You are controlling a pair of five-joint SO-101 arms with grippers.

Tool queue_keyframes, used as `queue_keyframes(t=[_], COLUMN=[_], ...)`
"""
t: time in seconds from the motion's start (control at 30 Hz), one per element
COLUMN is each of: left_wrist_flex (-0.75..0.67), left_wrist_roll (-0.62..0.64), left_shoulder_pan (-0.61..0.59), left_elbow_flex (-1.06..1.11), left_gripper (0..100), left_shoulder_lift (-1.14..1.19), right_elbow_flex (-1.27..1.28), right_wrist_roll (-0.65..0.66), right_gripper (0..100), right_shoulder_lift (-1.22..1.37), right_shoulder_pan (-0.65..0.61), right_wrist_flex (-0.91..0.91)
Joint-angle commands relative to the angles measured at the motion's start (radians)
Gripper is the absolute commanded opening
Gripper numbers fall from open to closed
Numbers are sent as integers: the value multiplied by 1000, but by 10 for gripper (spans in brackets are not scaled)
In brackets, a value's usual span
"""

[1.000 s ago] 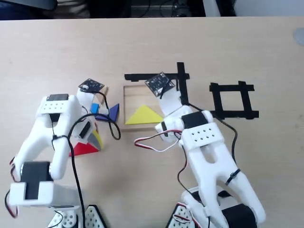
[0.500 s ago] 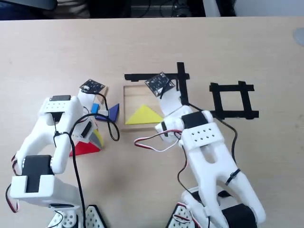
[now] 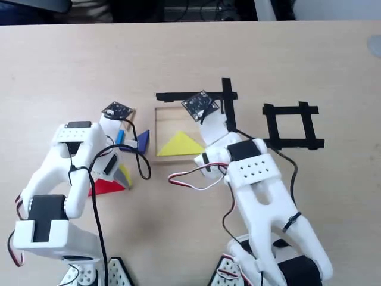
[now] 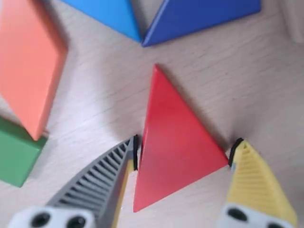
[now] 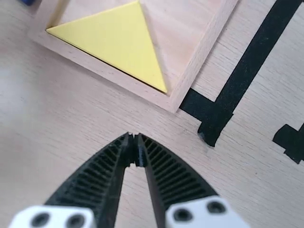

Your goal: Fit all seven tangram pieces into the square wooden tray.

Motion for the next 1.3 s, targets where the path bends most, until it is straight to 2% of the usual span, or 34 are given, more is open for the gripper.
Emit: queue_keyframes(t=[0.0,0.77,1.0,1.27], left_wrist_flex=[5,5,0,-3], left_wrist_roll=[-21,-86,-86,-84], left_shoulder_pan=[2,1,10,10], left_elbow_flex=[-1,15,12,10], left_gripper=[323,287,157,149], left_shoulder_lift=[-12,-6,-6,-9], right_elbow_flex=[-2,-2,-2,-2], right_wrist_roll=[11,11,11,11], right_gripper=[11,11,11,11], right_shoulder_lift=[-27,-25,-25,-27], right_shoulder_pan=[-15,-17,-17,-17], right_wrist_flex=[-12,-12,-12,-12])
